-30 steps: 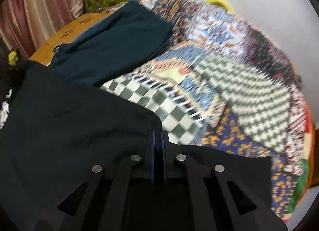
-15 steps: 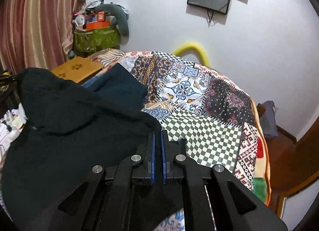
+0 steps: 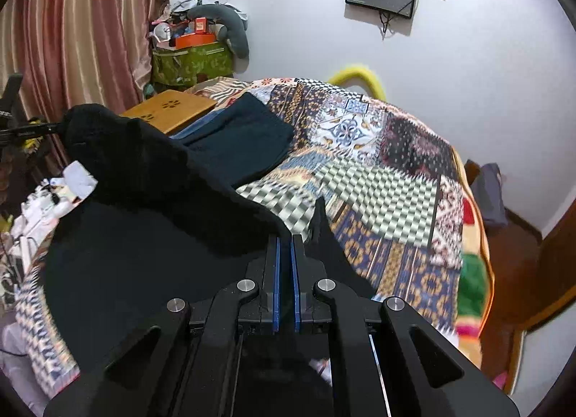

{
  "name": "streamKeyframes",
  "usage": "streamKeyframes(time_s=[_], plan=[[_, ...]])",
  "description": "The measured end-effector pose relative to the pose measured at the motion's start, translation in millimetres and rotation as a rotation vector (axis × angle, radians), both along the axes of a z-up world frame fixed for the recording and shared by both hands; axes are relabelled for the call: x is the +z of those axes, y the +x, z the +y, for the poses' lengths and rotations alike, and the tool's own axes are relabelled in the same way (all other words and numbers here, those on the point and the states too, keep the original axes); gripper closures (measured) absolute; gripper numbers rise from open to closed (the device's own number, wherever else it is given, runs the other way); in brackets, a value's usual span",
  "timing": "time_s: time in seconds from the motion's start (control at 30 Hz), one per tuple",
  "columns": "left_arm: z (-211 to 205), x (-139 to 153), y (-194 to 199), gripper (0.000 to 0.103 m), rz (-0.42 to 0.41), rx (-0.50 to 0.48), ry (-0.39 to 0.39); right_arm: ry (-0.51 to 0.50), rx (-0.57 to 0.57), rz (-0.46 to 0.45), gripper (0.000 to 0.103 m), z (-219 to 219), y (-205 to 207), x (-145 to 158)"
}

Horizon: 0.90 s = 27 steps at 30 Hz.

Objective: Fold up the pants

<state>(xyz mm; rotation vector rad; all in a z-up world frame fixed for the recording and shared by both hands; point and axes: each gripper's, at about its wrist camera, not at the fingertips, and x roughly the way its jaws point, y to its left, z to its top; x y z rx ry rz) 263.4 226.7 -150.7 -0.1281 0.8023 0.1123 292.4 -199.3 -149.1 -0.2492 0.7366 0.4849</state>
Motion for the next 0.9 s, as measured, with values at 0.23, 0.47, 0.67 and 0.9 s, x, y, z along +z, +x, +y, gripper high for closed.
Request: streamKeyframes(time_s=[0.23, 0.47, 0.67, 0.9], plan=[[20.3, -23.3, -42.8, 0.102, 0.044, 0.047, -0.036, 0.04, 0.016, 0.035, 0.099, 0.4, -59.9, -13.3], [27.5, -59.6, -69.7, 0.103, 0.128, 0.068, -0.064, 0.069, -0.002, 0.105, 0.099, 1.8, -96.5, -45.0], [11.8, -74.9, -80.8, 0.102, 0.182, 0.045, -0.035, 0.064, -0.027, 0.173, 0.099, -1.8, -112.3, -68.5], [-20.9, -65.1, -71.2, 0.085, 0.18, -0.003, -0.003, 0.076, -0.03, 0.139, 0.097, -17.7, -123.4, -48.5]])
